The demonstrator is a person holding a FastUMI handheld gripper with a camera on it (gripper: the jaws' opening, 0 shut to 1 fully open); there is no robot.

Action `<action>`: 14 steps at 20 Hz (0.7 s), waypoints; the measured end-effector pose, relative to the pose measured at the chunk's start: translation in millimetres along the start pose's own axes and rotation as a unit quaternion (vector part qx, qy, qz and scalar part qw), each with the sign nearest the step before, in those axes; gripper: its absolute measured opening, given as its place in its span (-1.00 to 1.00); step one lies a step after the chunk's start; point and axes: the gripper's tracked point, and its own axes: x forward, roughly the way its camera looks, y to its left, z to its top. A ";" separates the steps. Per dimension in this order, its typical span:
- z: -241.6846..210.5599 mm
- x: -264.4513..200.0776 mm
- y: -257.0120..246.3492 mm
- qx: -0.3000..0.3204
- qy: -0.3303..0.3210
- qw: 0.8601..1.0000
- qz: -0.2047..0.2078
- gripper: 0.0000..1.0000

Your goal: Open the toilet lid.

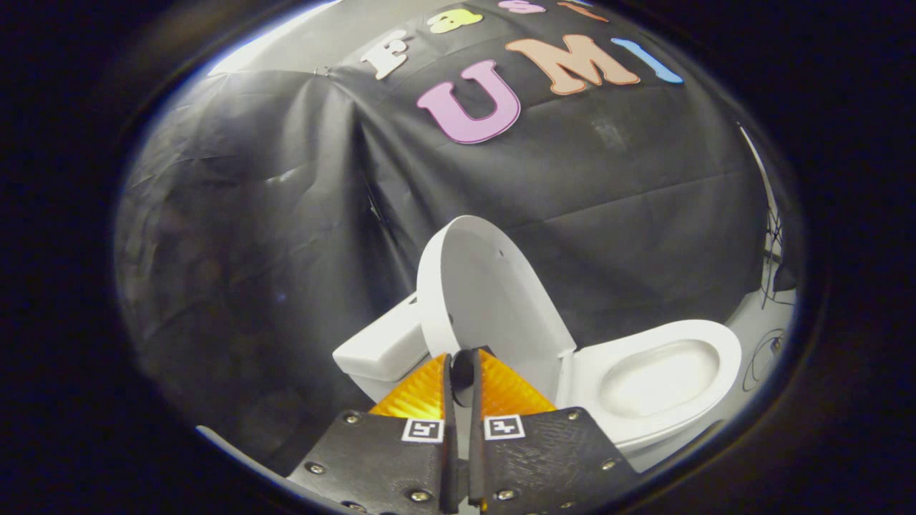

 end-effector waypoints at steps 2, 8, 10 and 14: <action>1.5 2.7 1.9 -0.006 -0.002 1.000 -0.001 -0.87; -2.8 10.1 16.1 -0.037 -0.005 0.999 0.003 -0.86; -5.0 9.6 15.8 -0.043 -0.008 0.999 0.002 -0.84; -4.3 15.1 19.9 -0.040 -0.010 0.999 0.001 -0.85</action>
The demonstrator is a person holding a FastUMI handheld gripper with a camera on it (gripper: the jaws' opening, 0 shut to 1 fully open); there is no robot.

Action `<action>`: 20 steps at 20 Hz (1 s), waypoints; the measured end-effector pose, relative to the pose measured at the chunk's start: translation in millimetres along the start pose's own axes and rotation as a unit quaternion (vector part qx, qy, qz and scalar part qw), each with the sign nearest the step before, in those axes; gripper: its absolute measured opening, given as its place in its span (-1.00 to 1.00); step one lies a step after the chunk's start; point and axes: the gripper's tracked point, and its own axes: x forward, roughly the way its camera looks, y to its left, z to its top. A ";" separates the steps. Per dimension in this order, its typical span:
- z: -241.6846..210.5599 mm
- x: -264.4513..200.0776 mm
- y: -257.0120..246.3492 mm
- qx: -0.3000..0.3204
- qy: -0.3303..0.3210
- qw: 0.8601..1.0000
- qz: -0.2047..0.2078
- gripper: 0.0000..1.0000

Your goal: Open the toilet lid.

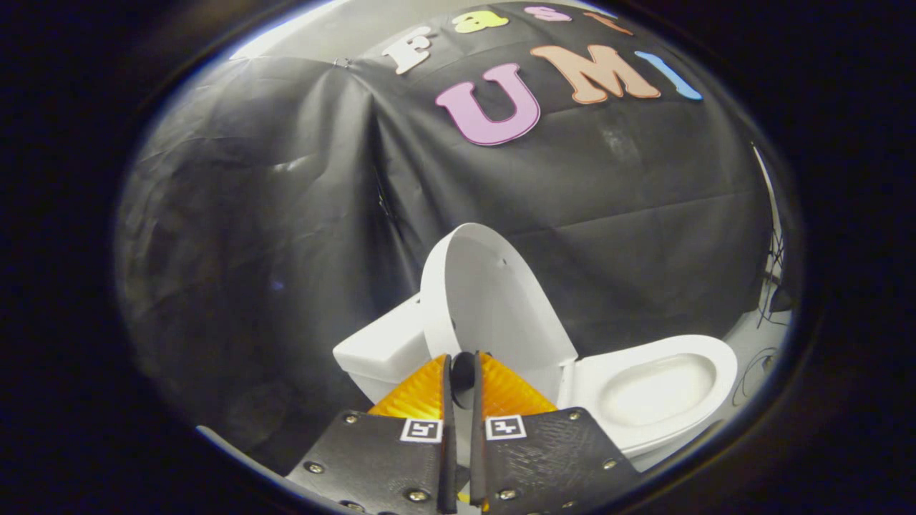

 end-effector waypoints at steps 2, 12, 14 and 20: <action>0.6 0.9 2.7 -0.008 -0.002 1.000 0.000 -0.84; 1.2 2.7 14.4 0.015 0.007 1.000 0.026 -0.73; 12.3 -2.3 14.7 0.033 -0.001 0.999 0.039 -0.63; 47.2 -25.8 2.0 0.078 -0.028 0.995 0.052 -0.50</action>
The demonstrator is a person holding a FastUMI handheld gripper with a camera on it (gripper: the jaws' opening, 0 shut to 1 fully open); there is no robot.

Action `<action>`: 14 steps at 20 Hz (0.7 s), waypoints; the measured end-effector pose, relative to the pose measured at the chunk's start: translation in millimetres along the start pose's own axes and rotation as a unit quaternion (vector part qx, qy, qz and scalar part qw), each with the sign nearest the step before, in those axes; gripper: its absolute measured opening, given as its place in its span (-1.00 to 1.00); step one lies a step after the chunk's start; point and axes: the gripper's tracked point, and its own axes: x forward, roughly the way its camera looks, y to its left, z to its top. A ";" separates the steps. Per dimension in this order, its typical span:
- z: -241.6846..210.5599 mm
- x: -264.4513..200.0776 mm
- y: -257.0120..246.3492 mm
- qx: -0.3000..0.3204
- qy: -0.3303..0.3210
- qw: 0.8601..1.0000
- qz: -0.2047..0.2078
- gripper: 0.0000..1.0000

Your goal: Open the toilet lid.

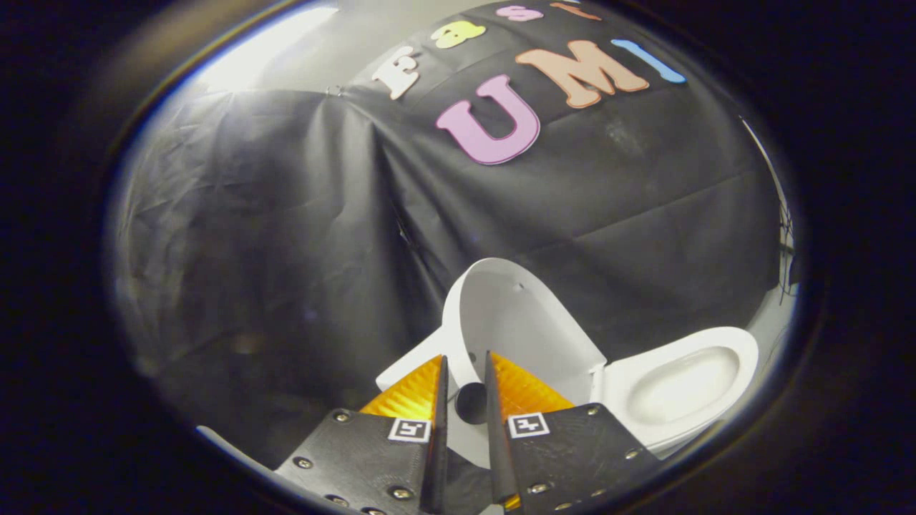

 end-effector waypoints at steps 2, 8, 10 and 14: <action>9.5 -8.7 -8.4 -0.002 -0.005 1.000 -0.008 -0.42; 23.9 -27.9 -34.3 -0.011 -0.009 1.000 -0.023 0.12; 25.6 -34.1 -46.7 -0.026 -0.010 0.999 -0.036 0.21; 31.4 -46.2 -70.6 -0.060 -0.010 0.996 -0.059 0.51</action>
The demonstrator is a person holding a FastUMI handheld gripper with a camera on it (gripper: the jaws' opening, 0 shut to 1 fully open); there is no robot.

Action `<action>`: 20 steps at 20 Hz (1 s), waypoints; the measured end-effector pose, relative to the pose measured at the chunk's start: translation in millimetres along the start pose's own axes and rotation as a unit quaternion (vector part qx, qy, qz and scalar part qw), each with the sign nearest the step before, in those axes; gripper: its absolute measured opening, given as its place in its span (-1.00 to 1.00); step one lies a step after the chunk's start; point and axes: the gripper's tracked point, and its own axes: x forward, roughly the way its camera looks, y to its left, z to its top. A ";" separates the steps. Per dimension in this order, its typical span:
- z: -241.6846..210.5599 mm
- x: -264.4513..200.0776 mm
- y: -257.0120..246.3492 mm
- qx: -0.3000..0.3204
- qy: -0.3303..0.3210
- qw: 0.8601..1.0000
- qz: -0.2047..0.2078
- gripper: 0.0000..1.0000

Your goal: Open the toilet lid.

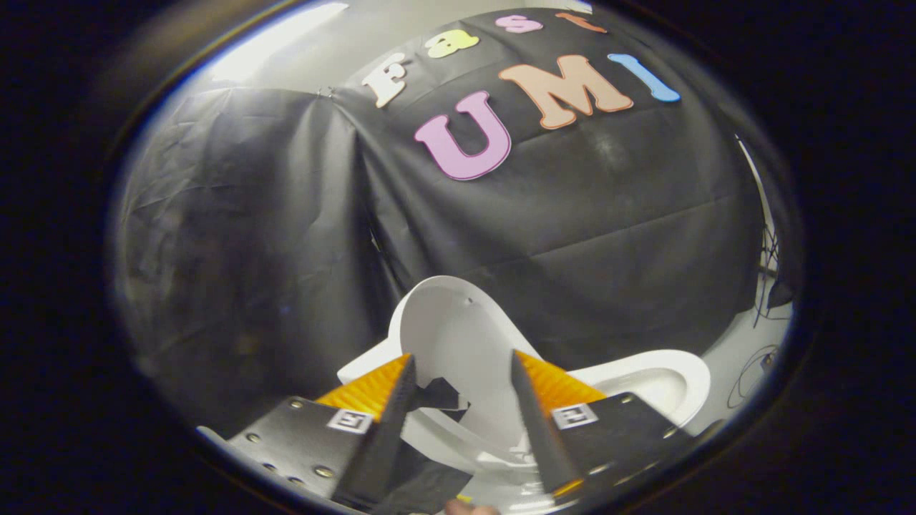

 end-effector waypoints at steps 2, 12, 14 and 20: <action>1.2 -6.1 -15.0 -0.008 -0.004 1.000 -0.016 0.80; 16.1 -40.9 -106.3 -0.030 -0.017 0.995 -0.098 0.95; 15.8 -51.6 -130.5 -0.044 -0.011 0.992 -0.121 0.95; 27.7 -85.7 -184.3 -0.085 -0.023 0.981 -0.175 0.95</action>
